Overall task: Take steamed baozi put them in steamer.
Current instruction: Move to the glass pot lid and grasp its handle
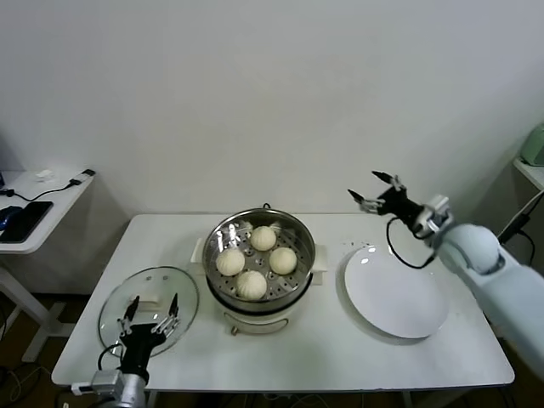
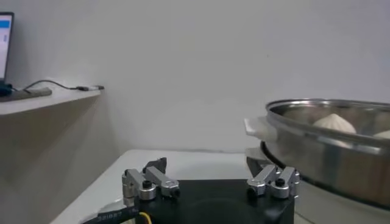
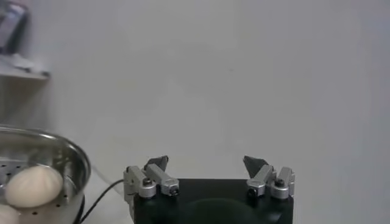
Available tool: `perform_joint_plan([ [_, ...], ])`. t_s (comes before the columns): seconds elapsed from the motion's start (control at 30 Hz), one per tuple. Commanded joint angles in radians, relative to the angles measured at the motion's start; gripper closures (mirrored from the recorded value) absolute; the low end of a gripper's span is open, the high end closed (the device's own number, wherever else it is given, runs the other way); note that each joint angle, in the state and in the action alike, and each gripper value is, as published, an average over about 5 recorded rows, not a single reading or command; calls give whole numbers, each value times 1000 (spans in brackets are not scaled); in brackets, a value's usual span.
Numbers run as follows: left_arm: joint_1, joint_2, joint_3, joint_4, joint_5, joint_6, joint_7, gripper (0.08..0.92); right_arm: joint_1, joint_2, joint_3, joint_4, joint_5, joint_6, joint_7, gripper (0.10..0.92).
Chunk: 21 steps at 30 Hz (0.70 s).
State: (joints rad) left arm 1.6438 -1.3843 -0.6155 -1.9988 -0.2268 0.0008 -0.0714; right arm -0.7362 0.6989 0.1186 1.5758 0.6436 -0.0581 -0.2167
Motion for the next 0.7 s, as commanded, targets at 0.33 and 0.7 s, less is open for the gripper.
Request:
perform_joint_plan([
  [0.33,-23,-4,-9,94,152,-98,-58,177,-731,404,525,-8,-77,371,1,203],
  [0.7,-53,43,-77,271,1001,-256,-314,177,-694,475,477,-12,-179,370,69,203],
])
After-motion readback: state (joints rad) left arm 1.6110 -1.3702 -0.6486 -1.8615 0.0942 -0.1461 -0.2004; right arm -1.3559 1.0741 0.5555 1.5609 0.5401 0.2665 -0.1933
